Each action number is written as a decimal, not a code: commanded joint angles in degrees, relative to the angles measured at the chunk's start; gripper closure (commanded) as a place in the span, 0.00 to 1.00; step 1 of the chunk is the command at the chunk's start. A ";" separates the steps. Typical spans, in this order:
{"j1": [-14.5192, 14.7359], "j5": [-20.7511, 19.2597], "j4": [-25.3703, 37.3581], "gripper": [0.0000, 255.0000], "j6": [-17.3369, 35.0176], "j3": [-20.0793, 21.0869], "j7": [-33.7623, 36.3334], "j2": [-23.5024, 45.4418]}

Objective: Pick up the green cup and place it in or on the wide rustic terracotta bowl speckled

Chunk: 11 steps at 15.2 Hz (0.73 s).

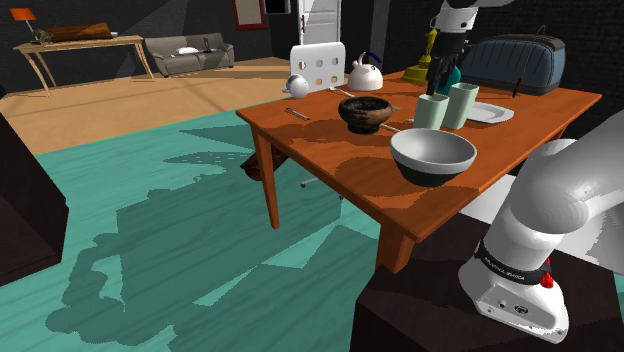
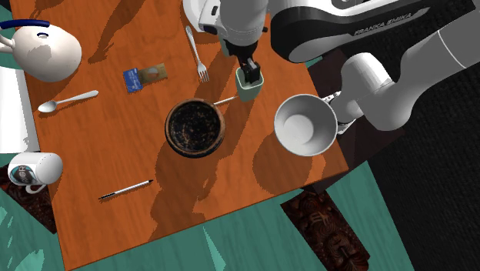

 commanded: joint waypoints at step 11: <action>-0.18 -0.44 -3.42 0.00 3.55 -0.64 0.14 0.12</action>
